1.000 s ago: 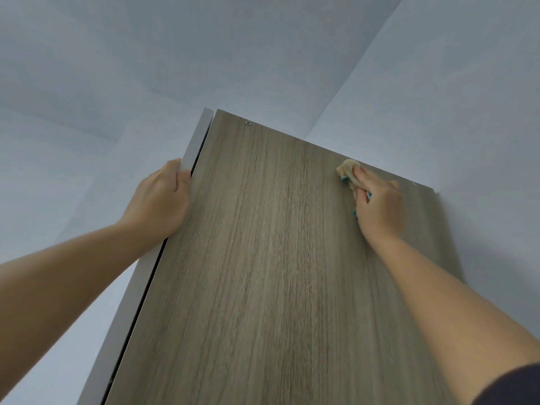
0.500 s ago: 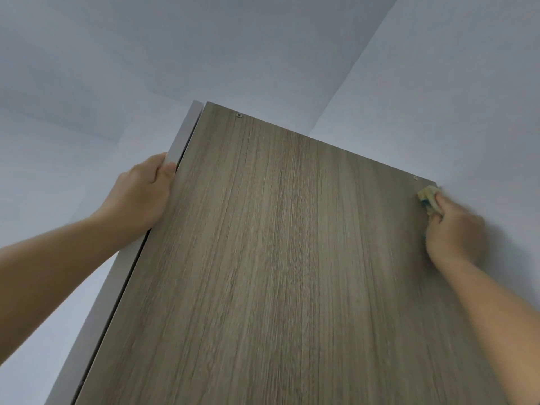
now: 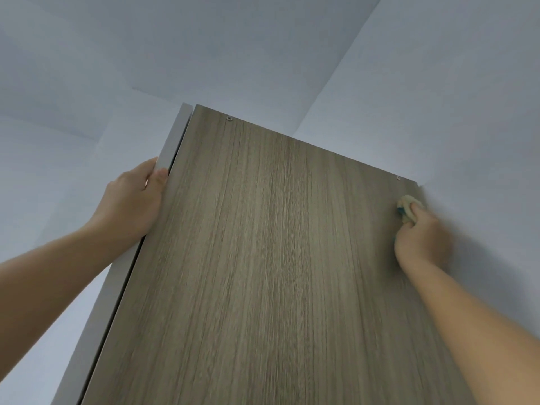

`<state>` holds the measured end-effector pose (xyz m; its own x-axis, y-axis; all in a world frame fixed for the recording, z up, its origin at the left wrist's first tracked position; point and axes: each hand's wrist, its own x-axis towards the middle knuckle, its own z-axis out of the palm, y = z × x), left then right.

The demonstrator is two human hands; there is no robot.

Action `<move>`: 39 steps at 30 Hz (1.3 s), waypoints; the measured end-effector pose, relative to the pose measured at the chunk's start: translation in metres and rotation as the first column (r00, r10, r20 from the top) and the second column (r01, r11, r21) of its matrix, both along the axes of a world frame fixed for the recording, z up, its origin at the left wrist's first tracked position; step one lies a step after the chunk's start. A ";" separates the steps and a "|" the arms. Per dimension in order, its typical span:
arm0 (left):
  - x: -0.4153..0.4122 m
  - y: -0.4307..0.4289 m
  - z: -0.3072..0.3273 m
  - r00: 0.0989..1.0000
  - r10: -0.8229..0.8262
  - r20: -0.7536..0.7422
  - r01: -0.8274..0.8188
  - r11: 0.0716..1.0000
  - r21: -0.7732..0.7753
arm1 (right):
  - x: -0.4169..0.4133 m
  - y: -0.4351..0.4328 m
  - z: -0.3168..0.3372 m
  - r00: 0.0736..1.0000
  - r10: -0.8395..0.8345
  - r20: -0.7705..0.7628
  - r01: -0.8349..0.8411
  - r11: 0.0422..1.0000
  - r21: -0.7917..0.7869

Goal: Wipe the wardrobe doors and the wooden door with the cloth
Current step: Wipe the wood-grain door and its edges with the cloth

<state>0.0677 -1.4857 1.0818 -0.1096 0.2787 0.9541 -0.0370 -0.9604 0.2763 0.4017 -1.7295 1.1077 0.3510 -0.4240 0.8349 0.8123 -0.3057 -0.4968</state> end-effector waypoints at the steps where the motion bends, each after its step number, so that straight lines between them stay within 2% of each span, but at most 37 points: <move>1: 0.000 0.000 0.000 1.000 -0.019 -0.001 0.019 1.000 -0.009 | -0.008 0.007 0.000 1.000 0.001 0.031 -0.001 1.000 -0.006; 5: -0.001 0.001 -0.001 0.995 -0.100 -0.003 0.100 0.995 -0.026 | -0.049 0.042 0.002 0.984 -0.048 0.170 0.051 0.999 -0.011; 13: -0.005 0.006 -0.001 0.967 -0.254 0.013 0.254 0.967 -0.018 | -0.138 0.100 0.003 0.906 0.070 0.418 -0.012 0.990 -0.140; 19: -0.017 0.026 0.008 0.940 -0.338 -0.042 0.337 0.941 -0.019 | -0.193 0.121 0.001 0.878 0.178 0.445 -0.067 0.965 -0.254; 26: -0.025 0.037 0.012 0.900 -0.416 -0.129 0.420 0.908 0.002 | -0.249 0.158 -0.011 0.743 0.311 0.593 -0.078 0.920 -0.384; 32: -0.012 0.034 -0.004 0.881 -0.457 -0.123 0.459 0.888 -0.013 | -0.245 0.165 -0.016 0.698 0.261 0.667 0.013 0.926 -0.377; 35: -0.001 0.028 -0.018 0.903 -0.425 -0.068 0.426 0.905 0.004 | -0.244 0.164 -0.017 0.698 0.387 0.603 -0.034 0.859 -0.511; 39: 0.005 0.028 -0.025 0.922 -0.383 -0.052 0.384 0.923 0.016 | -0.231 0.156 -0.020 0.656 0.438 0.614 -0.015 0.821 -0.570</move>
<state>0.0725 -1.4576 1.0564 0.0454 0.2661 0.9629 -0.3915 -0.8820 0.2622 0.1708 -1.5739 1.0880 -0.3934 0.1106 0.9127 0.9123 -0.0765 0.4024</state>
